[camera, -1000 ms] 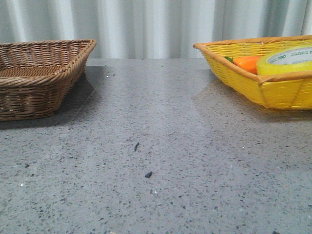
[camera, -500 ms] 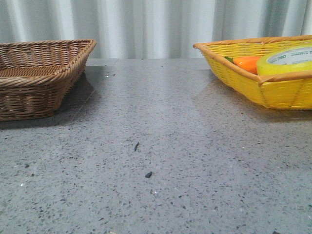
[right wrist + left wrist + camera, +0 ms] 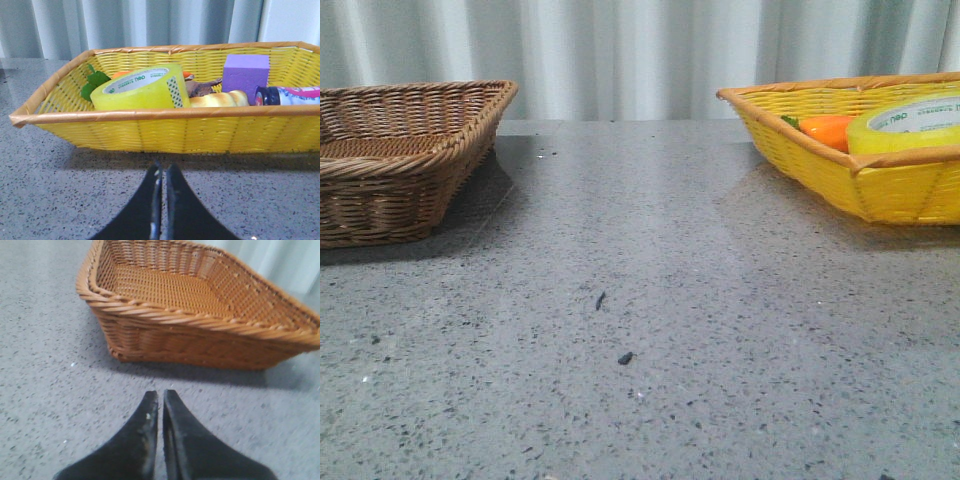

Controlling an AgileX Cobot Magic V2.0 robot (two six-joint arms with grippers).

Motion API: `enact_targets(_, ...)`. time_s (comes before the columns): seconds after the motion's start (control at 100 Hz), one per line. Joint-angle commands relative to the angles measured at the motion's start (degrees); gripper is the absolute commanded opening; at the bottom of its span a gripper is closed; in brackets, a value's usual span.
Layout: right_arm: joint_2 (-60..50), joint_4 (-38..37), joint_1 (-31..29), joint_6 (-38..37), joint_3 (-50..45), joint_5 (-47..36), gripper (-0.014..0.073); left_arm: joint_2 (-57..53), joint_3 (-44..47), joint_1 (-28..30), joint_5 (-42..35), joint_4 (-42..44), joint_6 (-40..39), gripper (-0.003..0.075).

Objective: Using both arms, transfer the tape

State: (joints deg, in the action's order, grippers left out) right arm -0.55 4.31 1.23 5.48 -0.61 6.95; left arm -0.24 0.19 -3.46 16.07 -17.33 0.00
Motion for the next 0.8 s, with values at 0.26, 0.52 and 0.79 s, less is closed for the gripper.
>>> enact_targets(0.26, -1.1, 0.2, 0.1, 0.5, -1.3, -4.9, -0.0062, -1.7, 0.6, 0.2, -11.1, -9.6, -0.4, -0.002)
enact_targets(0.52, -1.1, 0.2, 0.1, 0.5, -1.3, -4.9, -0.0062, -1.7, 0.6, 0.2, -11.2, -9.6, -0.4, -0.002)
enact_targets(0.79, -1.1, 10.6, 0.1, -0.5, -1.3, -9.1, -0.0062, -1.7, 0.6, 0.2, -17.0, -10.3, -0.4, -0.002)
